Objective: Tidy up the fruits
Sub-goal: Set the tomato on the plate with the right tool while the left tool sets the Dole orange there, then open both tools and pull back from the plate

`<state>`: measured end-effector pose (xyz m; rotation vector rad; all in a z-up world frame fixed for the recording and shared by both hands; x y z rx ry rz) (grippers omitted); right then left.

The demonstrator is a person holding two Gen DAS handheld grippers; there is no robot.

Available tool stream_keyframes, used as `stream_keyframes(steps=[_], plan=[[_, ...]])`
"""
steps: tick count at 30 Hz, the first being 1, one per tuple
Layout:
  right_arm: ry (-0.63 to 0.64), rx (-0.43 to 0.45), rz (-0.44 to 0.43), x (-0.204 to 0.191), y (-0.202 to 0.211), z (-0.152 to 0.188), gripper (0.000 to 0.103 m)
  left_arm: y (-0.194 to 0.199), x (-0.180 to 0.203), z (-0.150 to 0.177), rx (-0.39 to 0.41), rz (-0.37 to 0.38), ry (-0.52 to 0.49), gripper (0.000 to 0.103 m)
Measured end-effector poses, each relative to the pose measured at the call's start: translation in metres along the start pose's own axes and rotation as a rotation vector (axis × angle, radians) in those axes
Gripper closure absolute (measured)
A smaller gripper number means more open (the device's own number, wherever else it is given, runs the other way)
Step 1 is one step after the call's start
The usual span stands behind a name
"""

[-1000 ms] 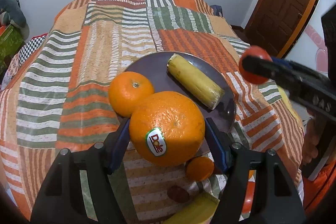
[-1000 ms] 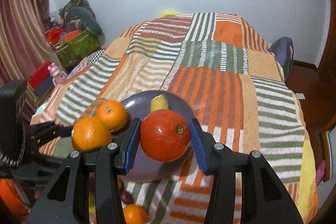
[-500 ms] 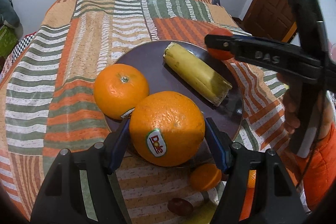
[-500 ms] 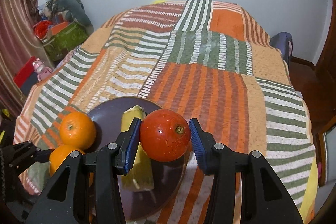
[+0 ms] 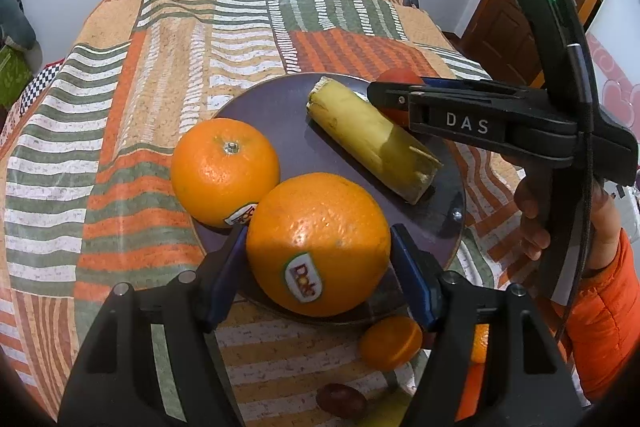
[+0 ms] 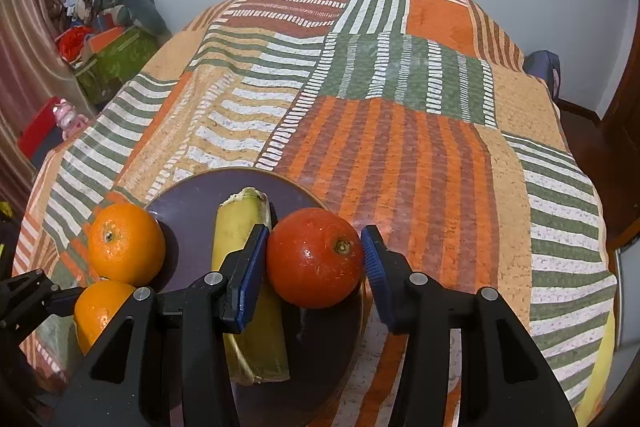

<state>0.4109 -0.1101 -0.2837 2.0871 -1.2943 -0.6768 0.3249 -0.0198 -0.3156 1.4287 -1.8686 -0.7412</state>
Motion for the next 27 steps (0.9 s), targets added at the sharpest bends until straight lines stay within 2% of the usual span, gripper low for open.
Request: stream_keyframes(steps=[3, 5, 13, 20, 27], plan=[[-0.006, 0.004, -0.012, -0.002, 0.005, -0.001, 0.054, 0.006, 0.000, -0.002, 0.008, 0.007, 0.006, 0.031], [-0.004, 0.020, -0.007, -0.002, 0.011, -0.003, 0.046, 0.012, 0.000, -0.004, 0.021, -0.004, 0.003, 0.030], [0.020, 0.068, -0.007, -0.011, 0.055, -0.003, 0.045, 0.048, -0.002, -0.007, 0.072, -0.026, 0.001, 0.030], [0.033, 0.103, -0.022, -0.025, 0.103, 0.015, 0.039, 0.084, 0.000, 0.011, 0.089, -0.048, -0.025, 0.026], [0.052, 0.092, -0.044, -0.045, 0.132, 0.048, 0.039, 0.103, 0.008, 0.045, 0.064, -0.048, -0.047, 0.021]])
Point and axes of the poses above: each gripper's, at about its wrist camera, not at the fingertips, and y roughly against the way its jaws point, x to its right, z to its underside, the point moved 10 cm from there along -y, roughly the way its jaws point, and after that the axes turned 7 degrees about x, right-handed, at the moved point
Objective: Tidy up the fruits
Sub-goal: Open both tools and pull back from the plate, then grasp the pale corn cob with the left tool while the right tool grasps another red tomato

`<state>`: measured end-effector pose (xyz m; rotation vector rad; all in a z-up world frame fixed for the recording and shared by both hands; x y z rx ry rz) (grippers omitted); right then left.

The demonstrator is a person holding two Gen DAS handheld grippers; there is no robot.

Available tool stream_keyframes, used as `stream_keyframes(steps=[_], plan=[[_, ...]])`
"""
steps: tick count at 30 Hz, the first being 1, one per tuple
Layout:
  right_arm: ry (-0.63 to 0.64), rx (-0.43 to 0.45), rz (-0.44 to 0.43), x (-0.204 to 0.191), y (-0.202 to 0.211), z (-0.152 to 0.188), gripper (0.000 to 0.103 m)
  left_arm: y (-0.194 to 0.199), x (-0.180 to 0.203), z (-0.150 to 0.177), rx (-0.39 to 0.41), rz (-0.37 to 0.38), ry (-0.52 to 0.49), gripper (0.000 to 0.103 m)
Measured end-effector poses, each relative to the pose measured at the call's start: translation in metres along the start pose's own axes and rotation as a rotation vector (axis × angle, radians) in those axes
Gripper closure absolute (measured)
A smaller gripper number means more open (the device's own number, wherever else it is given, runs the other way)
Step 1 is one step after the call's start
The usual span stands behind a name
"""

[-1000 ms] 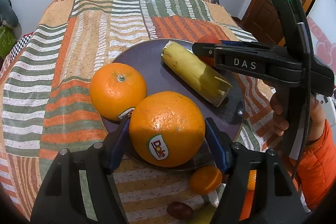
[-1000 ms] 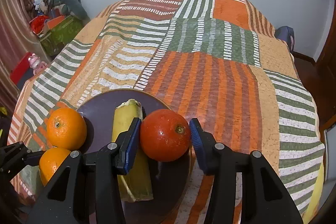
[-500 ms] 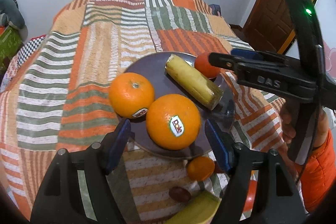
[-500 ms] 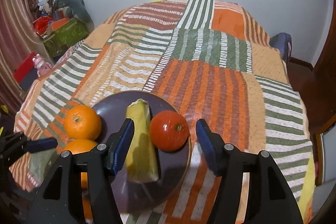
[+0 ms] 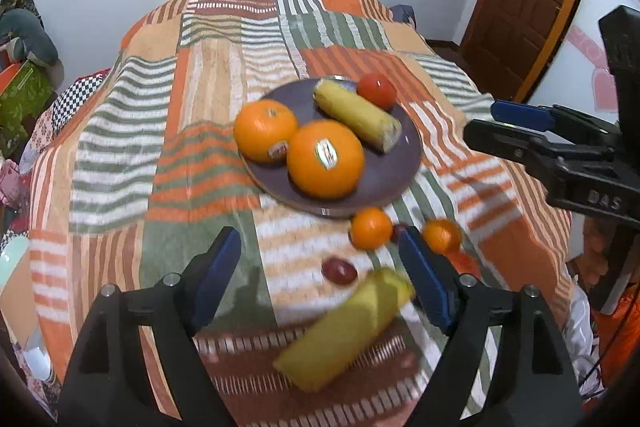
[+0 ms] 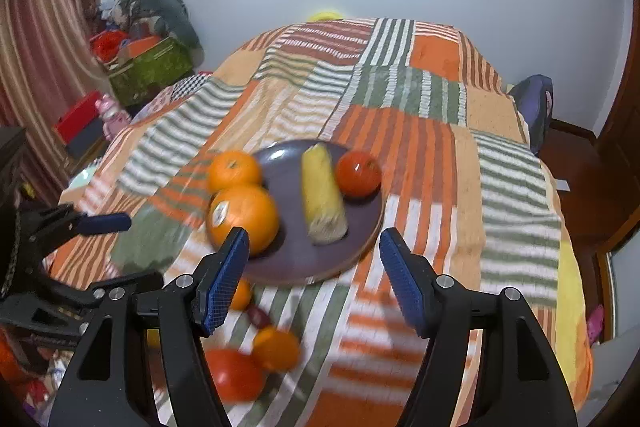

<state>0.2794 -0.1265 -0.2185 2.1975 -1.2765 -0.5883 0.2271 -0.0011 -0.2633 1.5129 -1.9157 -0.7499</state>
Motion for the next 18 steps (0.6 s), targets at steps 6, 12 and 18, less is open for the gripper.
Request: stream_keyframes(steps=[6, 12, 18], plan=[[-0.010, -0.037, -0.035, -0.016, 0.014, 0.031, 0.038, 0.000, 0.008, 0.034, -0.059, 0.010, 0.007, 0.020], [-0.040, -0.112, -0.069, -0.029, 0.008, 0.067, 0.038, -0.007, 0.009, 0.058, -0.110, 0.017, 0.016, 0.020], [-0.058, -0.171, -0.108, -0.042, -0.003, 0.089, 0.038, -0.013, 0.006, 0.073, -0.138, 0.017, 0.030, 0.020]])
Point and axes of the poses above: each gripper's, at about its wrist camera, not at the fingertips, and y roughly against the way its jaws point, x to its right, z to its underside, the point moved 10 cm from there along -y, roughly the way its jaws point, and after that the axes turned 7 degrees about x, right-handed, at the moved point
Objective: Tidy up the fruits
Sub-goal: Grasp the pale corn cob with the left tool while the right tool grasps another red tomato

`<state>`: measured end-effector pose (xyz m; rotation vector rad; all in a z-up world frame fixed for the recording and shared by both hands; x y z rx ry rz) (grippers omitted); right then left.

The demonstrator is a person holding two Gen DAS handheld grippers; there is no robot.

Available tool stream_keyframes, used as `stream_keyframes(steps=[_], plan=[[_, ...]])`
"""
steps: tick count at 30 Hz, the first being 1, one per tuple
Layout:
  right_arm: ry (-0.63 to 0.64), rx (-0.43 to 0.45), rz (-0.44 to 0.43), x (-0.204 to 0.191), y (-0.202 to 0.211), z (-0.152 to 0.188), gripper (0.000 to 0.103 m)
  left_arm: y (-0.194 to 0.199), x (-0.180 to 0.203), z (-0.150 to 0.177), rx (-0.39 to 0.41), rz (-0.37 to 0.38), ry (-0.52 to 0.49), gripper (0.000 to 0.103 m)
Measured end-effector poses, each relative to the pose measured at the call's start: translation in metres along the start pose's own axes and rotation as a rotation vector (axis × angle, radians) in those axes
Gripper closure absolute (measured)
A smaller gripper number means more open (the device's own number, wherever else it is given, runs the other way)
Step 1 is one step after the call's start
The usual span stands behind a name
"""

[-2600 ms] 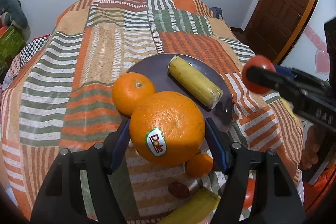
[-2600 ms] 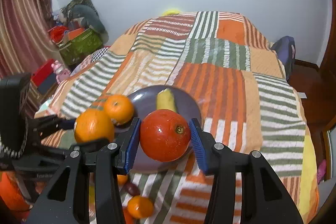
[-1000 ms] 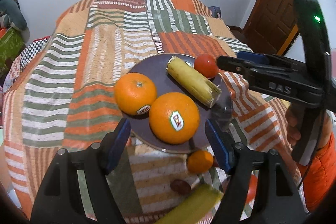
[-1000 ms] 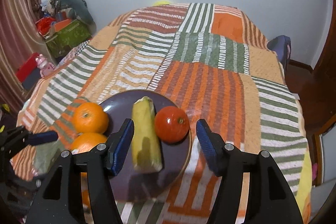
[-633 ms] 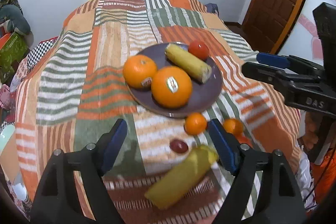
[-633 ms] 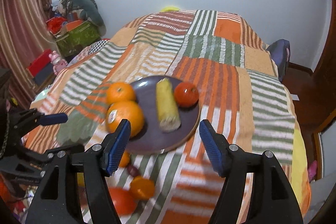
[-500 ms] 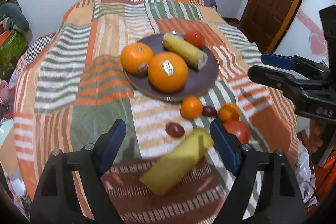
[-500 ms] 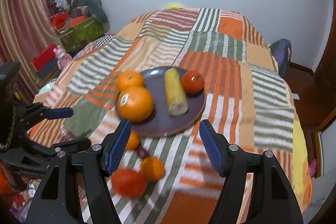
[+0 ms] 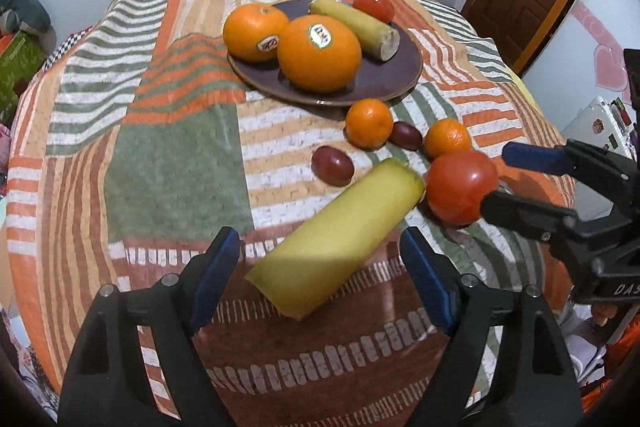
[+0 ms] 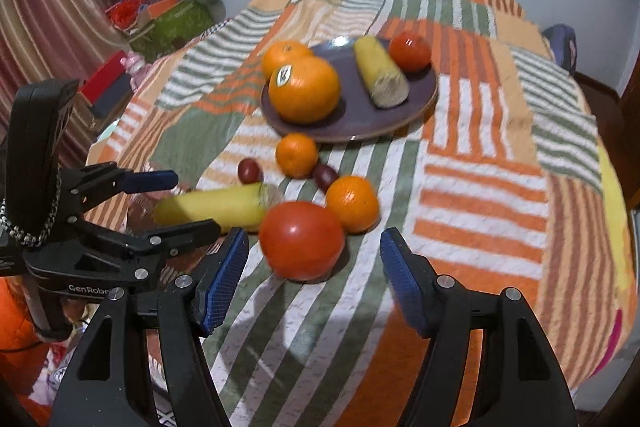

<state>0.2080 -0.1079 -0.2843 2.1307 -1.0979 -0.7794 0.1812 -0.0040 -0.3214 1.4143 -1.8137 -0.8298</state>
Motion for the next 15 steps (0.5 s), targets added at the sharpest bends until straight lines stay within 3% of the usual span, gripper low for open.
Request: stream_keyframes(steps=[7, 10, 15], plan=[[-0.028, -0.040, -0.032, -0.002, -0.019, 0.008, 0.039, -0.004, -0.005, 0.006, -0.011, -0.018, 0.003, 0.020], [-0.056, -0.057, -0.068, -0.004, -0.022, 0.011, 0.054, -0.003, -0.003, -0.001, 0.002, -0.017, -0.010, 0.020], [-0.049, -0.045, -0.071, -0.003, -0.015, 0.013, 0.056, -0.007, 0.007, -0.010, 0.006, -0.010, -0.055, 0.020]])
Point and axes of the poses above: each gripper's, at about its wrist camera, not at the fingertips, and y roughly against the way its jaws point, x to its right, z to its underside, the point moved 10 cm from there along -y, roughly the way its jaws point, and after that the axes turned 7 degrees about x, right-handed, at the moved point
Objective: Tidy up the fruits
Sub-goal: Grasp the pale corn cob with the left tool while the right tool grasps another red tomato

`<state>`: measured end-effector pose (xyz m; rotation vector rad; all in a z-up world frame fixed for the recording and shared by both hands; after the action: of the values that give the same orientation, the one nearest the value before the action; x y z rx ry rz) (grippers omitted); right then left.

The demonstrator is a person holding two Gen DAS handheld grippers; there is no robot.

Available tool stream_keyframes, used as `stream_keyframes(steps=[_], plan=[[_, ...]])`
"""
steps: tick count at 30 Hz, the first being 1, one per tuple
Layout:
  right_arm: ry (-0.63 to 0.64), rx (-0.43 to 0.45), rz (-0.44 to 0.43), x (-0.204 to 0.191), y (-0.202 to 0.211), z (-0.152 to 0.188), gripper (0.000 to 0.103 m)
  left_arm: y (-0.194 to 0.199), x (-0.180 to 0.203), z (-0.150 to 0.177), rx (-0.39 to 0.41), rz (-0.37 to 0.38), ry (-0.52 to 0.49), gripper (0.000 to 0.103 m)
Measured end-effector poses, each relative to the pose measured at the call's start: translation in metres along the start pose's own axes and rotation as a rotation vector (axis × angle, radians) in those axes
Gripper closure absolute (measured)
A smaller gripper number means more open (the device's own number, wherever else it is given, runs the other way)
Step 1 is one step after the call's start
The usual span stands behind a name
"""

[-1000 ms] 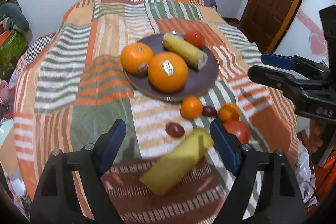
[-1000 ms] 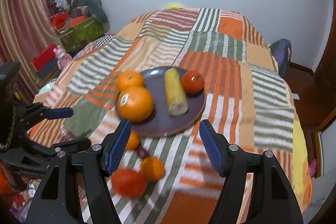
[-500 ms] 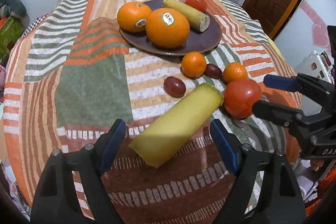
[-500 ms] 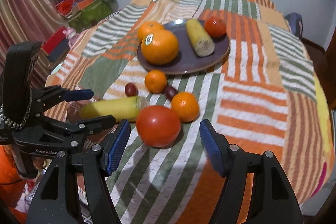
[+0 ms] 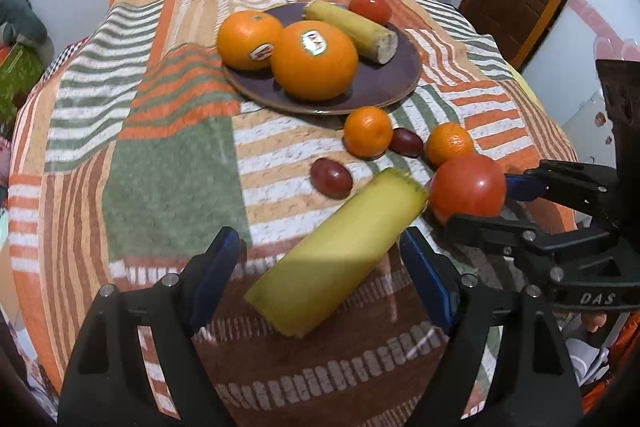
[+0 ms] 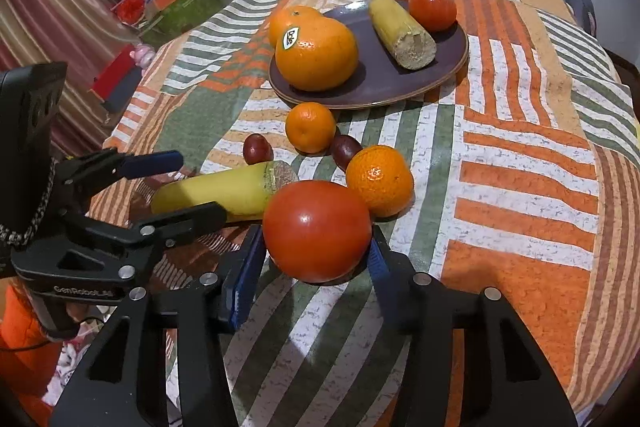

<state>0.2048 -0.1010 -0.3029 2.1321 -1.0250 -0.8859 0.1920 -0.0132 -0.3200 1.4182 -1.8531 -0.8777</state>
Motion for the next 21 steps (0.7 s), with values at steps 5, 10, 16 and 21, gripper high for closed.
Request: stream_keyframes(steps=[5, 10, 16, 21], plan=[[-0.026, 0.026, 0.002, 0.008, 0.013, 0.001, 0.056, -0.016, 0.012, -0.003, -0.045, 0.034, -0.035, 0.020], [-0.046, 0.051, 0.027, 0.022, 0.026, 0.000, 0.056, -0.028, 0.021, -0.003, -0.087, 0.083, -0.040, 0.025], [-0.084, 0.061, 0.057, 0.038, 0.032, 0.001, 0.056, -0.025, 0.025, -0.001, -0.078, 0.069, -0.048, 0.035], [-0.085, 0.080, 0.060, 0.039, 0.039, -0.003, 0.056, -0.007, 0.029, 0.005, -0.081, 0.094, -0.048, 0.053]])
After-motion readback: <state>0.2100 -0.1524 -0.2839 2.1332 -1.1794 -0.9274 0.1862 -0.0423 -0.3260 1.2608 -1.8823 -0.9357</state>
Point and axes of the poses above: each gripper's, at about its wrist camera, not at the fingertips, and y roughly against the way its jaws point, x to its right, z to its underside, the point moved 10 cm from there along -y, roughly the way its jaws point, and after that the axes turned 7 degrees about x, right-handed, at the moved point
